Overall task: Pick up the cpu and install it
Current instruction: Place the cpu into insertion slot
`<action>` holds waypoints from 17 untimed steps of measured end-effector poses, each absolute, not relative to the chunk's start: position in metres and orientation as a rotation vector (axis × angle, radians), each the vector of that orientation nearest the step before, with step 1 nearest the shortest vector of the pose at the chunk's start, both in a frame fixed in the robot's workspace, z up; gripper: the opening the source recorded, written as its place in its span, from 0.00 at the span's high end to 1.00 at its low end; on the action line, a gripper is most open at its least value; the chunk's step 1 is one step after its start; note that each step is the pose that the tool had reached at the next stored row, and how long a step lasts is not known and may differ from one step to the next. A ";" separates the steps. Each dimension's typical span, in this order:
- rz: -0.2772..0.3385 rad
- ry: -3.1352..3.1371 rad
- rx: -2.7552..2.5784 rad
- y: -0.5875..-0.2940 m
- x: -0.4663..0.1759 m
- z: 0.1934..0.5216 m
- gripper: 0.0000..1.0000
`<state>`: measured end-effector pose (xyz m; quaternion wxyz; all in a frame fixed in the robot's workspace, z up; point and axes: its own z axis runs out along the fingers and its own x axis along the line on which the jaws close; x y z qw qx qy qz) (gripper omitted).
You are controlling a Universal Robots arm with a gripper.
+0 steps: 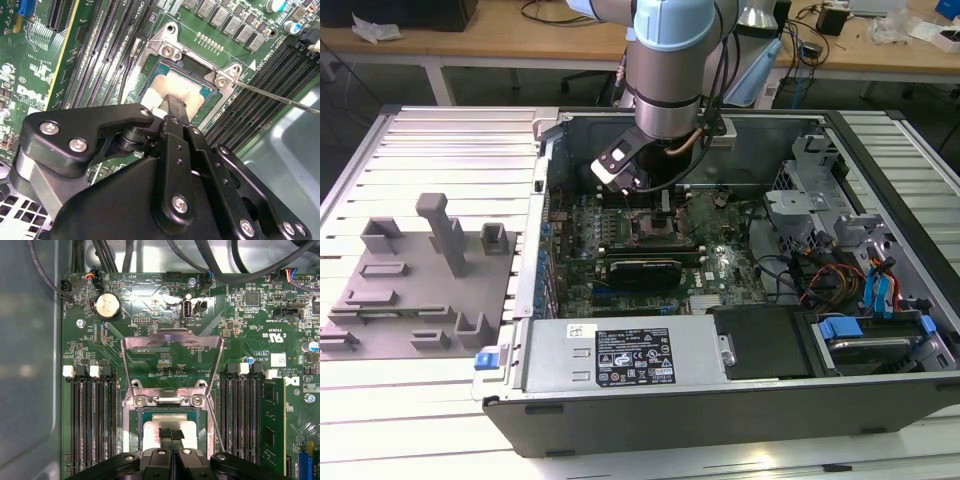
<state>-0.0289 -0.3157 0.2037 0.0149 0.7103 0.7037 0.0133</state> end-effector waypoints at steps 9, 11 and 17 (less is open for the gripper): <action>0.041 2.188 2.212 -0.316 -0.029 0.203 0.89; 0.041 2.188 2.212 -0.316 -0.029 0.203 0.89; 0.044 2.188 2.212 -0.315 -0.029 0.206 0.89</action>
